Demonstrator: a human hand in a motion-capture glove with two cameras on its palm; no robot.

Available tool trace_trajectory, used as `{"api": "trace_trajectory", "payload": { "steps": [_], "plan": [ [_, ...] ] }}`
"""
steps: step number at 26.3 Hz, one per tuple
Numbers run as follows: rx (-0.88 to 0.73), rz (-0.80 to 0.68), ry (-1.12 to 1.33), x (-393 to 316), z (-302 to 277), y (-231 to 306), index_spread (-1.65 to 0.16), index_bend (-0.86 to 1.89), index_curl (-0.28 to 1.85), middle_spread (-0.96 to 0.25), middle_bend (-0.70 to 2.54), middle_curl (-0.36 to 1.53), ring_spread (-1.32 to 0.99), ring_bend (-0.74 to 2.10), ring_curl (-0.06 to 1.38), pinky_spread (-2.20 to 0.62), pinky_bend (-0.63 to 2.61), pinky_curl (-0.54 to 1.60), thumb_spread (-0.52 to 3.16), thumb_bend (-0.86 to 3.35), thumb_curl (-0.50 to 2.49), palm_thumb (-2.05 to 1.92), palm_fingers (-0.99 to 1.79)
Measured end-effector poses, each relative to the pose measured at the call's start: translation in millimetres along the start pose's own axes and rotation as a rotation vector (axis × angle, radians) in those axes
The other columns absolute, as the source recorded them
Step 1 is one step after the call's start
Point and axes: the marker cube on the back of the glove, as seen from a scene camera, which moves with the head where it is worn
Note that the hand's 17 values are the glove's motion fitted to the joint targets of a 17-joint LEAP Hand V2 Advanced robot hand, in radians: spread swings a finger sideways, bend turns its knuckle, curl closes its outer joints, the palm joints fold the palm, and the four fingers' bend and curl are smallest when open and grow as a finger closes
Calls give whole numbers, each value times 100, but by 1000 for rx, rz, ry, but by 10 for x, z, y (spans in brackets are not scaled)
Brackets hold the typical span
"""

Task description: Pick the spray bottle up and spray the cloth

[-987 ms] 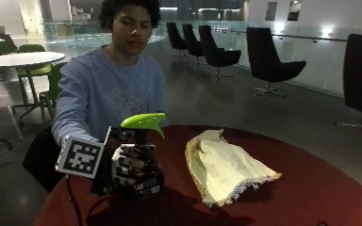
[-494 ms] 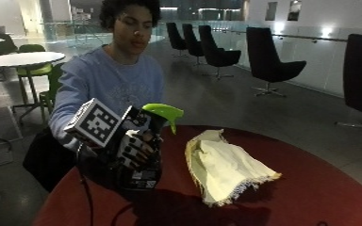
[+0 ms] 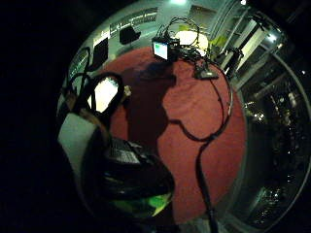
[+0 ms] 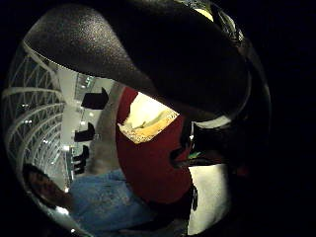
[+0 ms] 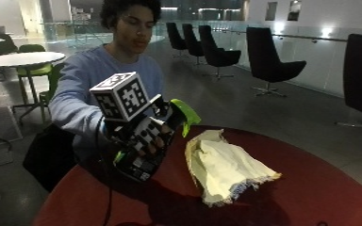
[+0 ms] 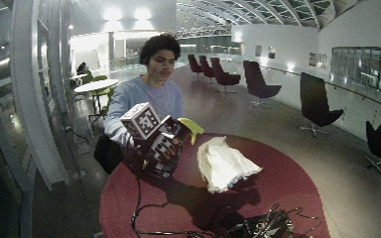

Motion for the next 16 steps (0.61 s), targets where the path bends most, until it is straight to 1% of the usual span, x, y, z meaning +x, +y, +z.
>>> {"api": "trace_trajectory", "payload": {
  "steps": [7,16],
  "plan": [
    [-134,-14,132,-211,34,-187,-23,12,29,-11,39,47,-14,65,41,-22,59,41,78,-3,53,88,126],
    [-230,-42,219,-347,128,-302,-23,12,30,-11,40,47,-14,66,42,-22,60,41,77,-3,55,88,126]
  ]
}}
